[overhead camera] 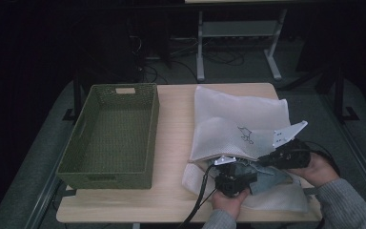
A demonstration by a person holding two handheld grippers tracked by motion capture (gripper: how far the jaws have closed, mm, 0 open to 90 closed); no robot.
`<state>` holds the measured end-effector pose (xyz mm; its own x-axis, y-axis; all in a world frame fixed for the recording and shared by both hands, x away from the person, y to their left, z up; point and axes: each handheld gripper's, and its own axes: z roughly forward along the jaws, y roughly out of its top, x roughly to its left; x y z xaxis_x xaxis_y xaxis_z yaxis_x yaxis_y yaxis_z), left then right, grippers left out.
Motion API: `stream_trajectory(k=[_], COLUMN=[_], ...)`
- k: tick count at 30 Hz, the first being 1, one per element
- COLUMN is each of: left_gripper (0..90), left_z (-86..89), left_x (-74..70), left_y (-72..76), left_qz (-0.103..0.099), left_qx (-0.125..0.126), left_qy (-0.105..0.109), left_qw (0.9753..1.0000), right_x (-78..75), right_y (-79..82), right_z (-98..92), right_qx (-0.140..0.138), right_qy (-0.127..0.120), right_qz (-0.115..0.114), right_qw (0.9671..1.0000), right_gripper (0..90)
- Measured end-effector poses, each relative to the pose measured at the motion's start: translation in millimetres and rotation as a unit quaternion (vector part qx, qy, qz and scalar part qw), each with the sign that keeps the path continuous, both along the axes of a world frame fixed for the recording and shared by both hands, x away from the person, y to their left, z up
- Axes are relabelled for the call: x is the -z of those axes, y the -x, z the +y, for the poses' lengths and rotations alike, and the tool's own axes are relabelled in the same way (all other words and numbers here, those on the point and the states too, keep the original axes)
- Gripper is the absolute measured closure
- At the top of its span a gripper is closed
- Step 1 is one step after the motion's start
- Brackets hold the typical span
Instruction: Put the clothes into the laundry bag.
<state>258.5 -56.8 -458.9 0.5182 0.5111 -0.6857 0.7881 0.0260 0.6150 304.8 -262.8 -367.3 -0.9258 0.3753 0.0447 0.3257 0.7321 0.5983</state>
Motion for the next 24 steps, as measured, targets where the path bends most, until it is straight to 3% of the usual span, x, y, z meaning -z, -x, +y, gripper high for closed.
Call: stream_trajectory(k=[6,9,14,19,24], left_gripper=[84.9,85.1,85.2,85.3,85.5], left_z=[-1.0,-2.0,-5.4,-5.0,-1.9], left_x=[-0.4,1.6,2.1,-0.5,-5.0], left_y=[1.8,2.6,6.9,6.4,-0.5], left_qz=[-0.006,-0.023,-0.032,-0.039,-0.040], left_qx=[0.001,0.008,0.013,0.019,0.008], left_qy=[-0.011,-0.021,-0.029,-0.032,-0.024], left_qw=[0.9999,0.9995,0.9990,0.9986,0.9989], right_x=[3.2,3.4,3.6,6.4,7.3], right_y=[-1.7,-2.2,-4.6,-4.1,-0.5], right_z=[1.6,0.4,-1.0,2.0,1.9], right_qx=[0.005,0.011,0.024,0.022,0.016], right_qy=[0.000,-0.006,-0.014,-0.002,0.006], right_qz=[0.001,-0.002,-0.004,-0.006,-0.005], right_qw=[1.0000,0.9999,0.9996,0.9997,0.9998], right_gripper=[85.3,85.2,85.2,85.2,85.8])
